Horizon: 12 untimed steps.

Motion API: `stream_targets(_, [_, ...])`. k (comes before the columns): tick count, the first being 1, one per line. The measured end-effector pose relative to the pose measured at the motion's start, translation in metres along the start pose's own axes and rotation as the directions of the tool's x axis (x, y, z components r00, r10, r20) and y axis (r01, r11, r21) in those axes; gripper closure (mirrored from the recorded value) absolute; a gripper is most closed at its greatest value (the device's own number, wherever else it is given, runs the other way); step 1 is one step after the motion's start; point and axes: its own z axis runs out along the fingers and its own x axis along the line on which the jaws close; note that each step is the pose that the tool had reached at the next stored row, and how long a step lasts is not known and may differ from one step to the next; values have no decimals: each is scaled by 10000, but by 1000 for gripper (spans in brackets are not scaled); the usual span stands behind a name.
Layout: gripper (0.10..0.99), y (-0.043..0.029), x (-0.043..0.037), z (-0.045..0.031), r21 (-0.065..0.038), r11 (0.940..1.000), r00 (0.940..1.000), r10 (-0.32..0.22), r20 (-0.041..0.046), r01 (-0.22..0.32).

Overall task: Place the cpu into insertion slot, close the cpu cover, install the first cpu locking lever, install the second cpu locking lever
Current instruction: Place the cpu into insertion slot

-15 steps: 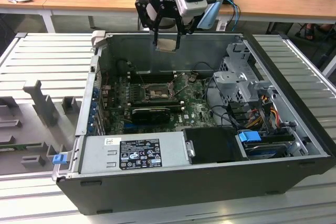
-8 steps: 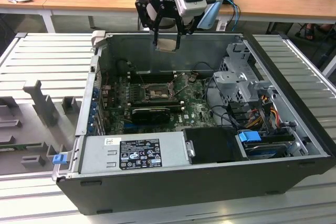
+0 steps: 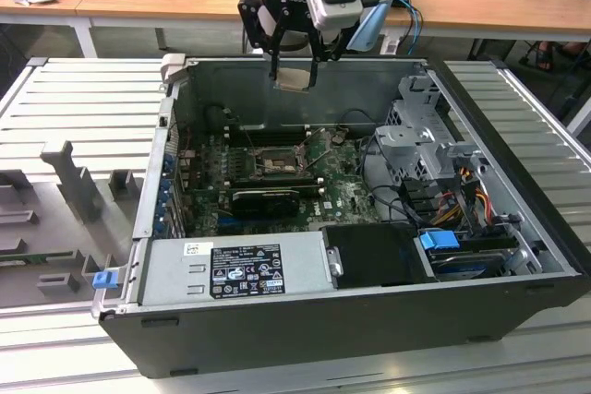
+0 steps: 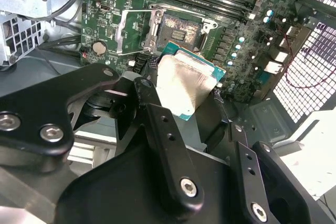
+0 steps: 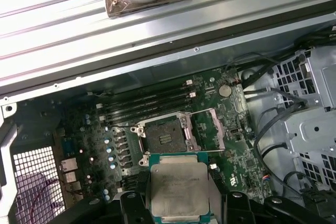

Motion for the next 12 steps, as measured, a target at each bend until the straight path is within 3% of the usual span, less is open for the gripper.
stream_targets(12, [557,0,0,0,-7,9995,9995,303,27,-303])
